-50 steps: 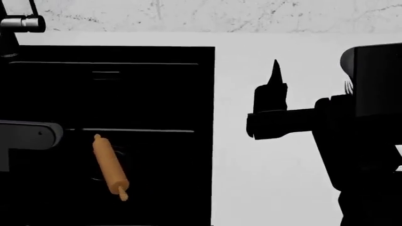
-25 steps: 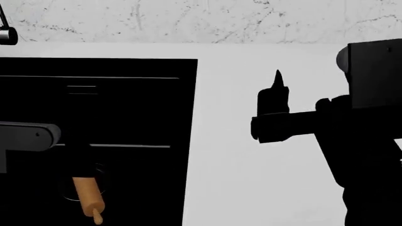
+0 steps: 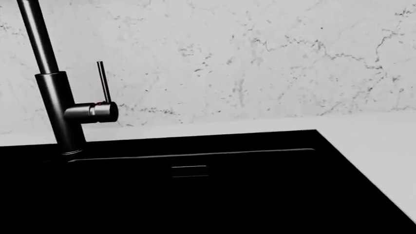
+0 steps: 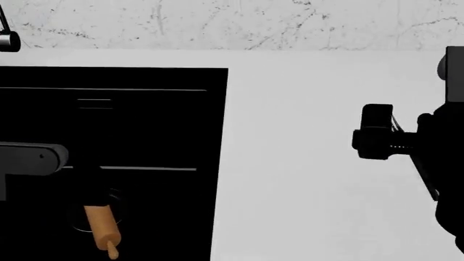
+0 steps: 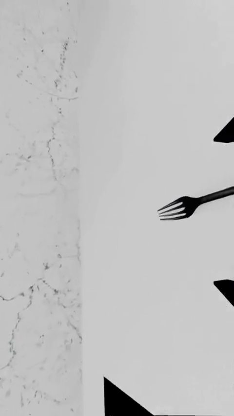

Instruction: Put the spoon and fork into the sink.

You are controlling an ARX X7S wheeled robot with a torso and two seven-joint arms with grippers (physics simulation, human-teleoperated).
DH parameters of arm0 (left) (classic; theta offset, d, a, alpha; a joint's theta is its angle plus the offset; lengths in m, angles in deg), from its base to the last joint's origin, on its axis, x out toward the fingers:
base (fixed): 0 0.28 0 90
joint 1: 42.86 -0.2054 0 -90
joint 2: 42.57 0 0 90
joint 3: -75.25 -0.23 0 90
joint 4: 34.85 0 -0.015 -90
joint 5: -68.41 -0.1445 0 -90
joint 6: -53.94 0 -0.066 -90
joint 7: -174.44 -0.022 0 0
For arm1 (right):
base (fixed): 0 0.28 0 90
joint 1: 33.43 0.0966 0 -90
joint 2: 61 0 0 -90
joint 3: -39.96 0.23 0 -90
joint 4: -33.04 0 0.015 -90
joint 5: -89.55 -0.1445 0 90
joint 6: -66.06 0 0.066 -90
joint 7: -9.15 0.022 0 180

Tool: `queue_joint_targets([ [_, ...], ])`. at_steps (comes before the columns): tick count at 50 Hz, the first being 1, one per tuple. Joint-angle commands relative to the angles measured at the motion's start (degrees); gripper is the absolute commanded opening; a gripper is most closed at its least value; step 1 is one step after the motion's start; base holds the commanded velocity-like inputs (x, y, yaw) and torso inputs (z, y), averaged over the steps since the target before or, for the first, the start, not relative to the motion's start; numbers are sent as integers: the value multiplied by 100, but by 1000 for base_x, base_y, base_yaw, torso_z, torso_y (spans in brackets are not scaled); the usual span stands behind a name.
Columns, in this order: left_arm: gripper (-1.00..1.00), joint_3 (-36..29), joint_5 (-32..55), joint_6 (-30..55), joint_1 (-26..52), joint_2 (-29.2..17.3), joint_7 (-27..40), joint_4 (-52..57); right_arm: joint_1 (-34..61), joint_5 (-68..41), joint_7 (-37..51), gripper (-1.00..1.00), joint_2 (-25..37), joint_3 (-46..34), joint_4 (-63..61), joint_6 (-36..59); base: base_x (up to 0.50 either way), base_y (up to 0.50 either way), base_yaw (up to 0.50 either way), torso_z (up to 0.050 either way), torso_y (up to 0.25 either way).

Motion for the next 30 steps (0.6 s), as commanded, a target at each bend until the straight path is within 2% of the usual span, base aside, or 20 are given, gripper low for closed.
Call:
queue_joint_targets([
  [1, 100, 82, -64, -62, -7, 58, -146, -194, 119, 591, 141, 100, 156, -413, 996, -349, 0, 0, 0, 0, 0],
  [7, 100, 17, -71, -92, 0, 63, -126, -245, 73, 782, 43, 100, 101, -662, 1594, -937, 0, 0, 0, 0, 0],
  [15, 100, -19, -72, -82, -2, 48, -85, -276, 9, 1036, -339, 100, -65, -947, 2820, -2186, 0, 0, 0, 0, 0],
  [24, 100, -85, -72, -114, 28, 42, -65, -377, -21, 1023, -744, 100, -353, -968, 4115, -2950, 0, 0, 0, 0, 0],
  [30, 100, -125, -70, -121, 47, 33, -51, -408, -124, 977, -857, 100, -465, -942, 4515, -3108, 0, 0, 0, 0, 0],
])
